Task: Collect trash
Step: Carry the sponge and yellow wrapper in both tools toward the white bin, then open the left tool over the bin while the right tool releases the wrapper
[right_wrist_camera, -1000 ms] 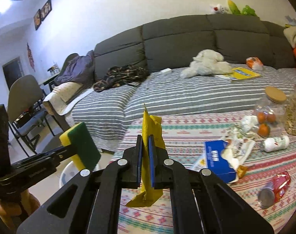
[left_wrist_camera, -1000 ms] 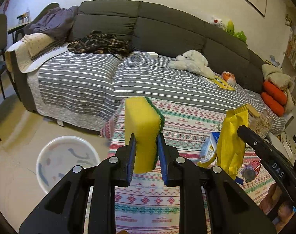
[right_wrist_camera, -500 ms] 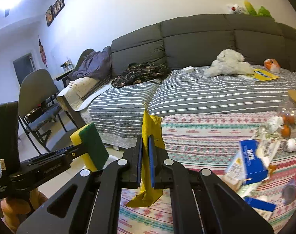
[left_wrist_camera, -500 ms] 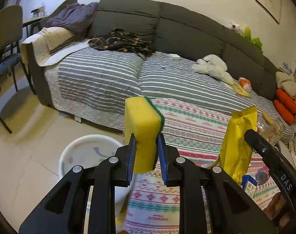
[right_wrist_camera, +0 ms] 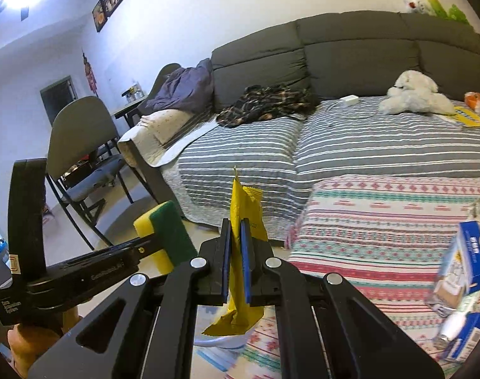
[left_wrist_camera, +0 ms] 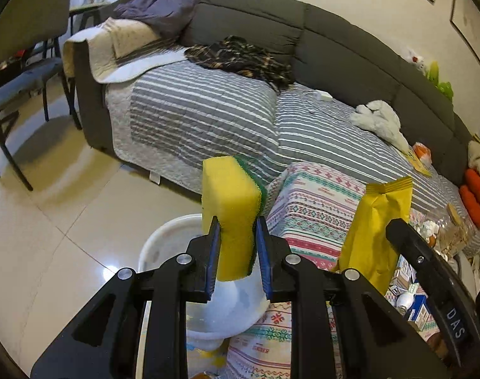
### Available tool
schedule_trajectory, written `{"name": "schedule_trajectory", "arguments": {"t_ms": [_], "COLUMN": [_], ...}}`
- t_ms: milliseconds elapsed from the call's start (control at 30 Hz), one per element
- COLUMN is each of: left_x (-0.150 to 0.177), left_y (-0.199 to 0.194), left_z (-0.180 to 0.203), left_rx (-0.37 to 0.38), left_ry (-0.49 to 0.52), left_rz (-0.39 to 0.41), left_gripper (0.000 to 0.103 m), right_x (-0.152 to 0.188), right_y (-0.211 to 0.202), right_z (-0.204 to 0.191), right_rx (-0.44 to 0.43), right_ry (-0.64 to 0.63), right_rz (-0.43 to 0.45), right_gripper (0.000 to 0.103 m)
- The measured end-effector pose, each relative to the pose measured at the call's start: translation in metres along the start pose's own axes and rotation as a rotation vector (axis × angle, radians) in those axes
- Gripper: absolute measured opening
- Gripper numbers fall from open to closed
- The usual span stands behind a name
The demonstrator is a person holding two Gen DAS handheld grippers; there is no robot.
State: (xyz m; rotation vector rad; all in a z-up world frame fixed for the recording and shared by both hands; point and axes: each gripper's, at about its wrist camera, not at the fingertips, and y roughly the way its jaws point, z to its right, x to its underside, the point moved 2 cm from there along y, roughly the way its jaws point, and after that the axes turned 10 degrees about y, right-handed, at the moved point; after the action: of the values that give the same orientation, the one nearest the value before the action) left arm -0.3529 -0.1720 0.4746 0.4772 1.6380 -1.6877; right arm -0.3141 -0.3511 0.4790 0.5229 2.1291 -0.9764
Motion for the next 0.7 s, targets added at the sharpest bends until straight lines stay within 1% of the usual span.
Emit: {"name": "schedule_trajectory", "arguments": {"t_ms": [133, 200, 300, 400, 533, 700], "left_x": [0.001, 0.002, 0.002, -0.002, -0.004, -0.006], "left_y": [0.009, 0.013, 0.009, -0.002, -0.016, -0.026], "left_z": [-0.013, -0.019, -0.031, -0.041, -0.053, -0.065], "left_rx": [0.004, -0.013, -0.023, -0.035, -0.071, -0.107], "left_ry": [-0.024, -0.048, -0.079, -0.111, -0.127, -0.144], "left_rz": [-0.039, -0.057, -0.046, -0.019, 0.021, 0.041], "left_gripper": [0.026, 0.043, 0.044, 0.044, 0.044, 0.047], "right_x": [0.001, 0.000, 0.001, 0.003, 0.006, 0.011], "right_y": [0.013, 0.019, 0.028, 0.036, 0.046, 0.060], "right_z": [-0.011, -0.014, -0.019, -0.022, -0.030, -0.039], "right_rx": [-0.013, -0.017, -0.019, -0.022, -0.027, -0.028], "right_ry": [-0.001, 0.002, 0.003, 0.002, 0.002, -0.007], "right_rz": [-0.013, -0.021, -0.030, -0.039, -0.053, -0.073], "right_gripper": [0.006, 0.006, 0.006, 0.006, 0.006, 0.007]}}
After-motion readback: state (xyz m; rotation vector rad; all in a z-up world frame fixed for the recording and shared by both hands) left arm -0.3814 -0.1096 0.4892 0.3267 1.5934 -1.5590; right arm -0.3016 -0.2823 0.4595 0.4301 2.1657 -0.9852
